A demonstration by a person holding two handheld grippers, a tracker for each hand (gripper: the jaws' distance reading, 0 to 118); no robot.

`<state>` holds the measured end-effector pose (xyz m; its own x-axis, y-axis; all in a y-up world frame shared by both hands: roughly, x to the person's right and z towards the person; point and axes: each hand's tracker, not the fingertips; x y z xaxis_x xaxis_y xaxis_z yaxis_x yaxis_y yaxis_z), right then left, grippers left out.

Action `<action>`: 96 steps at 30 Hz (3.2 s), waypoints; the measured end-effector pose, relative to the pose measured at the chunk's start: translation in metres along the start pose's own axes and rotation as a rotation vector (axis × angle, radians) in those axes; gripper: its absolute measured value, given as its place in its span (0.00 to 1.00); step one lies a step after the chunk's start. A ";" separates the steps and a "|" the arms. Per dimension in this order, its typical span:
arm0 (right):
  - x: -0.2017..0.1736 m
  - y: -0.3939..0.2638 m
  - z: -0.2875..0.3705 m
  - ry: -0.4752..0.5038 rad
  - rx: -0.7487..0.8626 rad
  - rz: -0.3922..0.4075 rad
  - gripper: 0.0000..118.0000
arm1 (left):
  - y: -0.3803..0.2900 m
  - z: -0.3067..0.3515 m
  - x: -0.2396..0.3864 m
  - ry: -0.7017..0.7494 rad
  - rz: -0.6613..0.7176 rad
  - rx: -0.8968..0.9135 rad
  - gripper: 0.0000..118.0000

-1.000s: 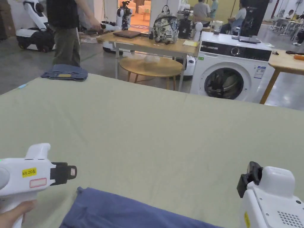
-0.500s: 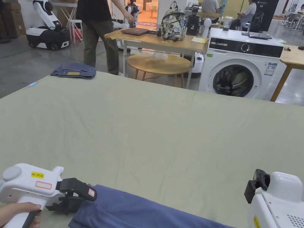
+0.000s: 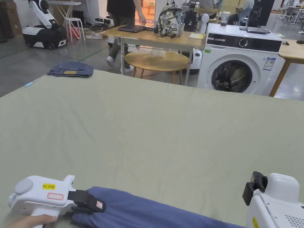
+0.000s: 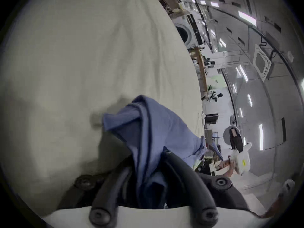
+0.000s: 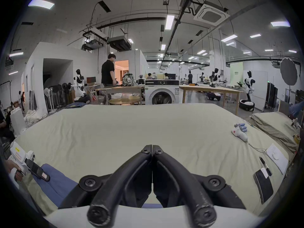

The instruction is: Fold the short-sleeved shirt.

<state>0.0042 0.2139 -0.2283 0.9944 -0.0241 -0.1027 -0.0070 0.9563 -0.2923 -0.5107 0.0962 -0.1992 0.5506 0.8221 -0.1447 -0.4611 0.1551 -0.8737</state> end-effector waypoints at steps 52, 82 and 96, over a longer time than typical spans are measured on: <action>0.013 -0.004 0.005 -0.008 -0.041 -0.022 0.00 | -0.034 -0.160 0.147 0.332 -0.220 -0.166 0.02; 0.023 -0.007 0.012 -0.018 -0.053 -0.041 0.00 | -0.045 -0.117 0.178 0.360 -0.325 -0.115 0.05; 0.033 -0.013 0.015 -0.031 -0.065 -0.056 0.00 | -0.074 -0.194 0.151 0.137 -0.277 -0.237 0.03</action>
<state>0.0386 0.2052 -0.2139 0.9963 -0.0665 -0.0553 0.0424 0.9327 -0.3583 -0.2584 0.1031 -0.2465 0.7266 0.6839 0.0650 -0.1175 0.2169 -0.9691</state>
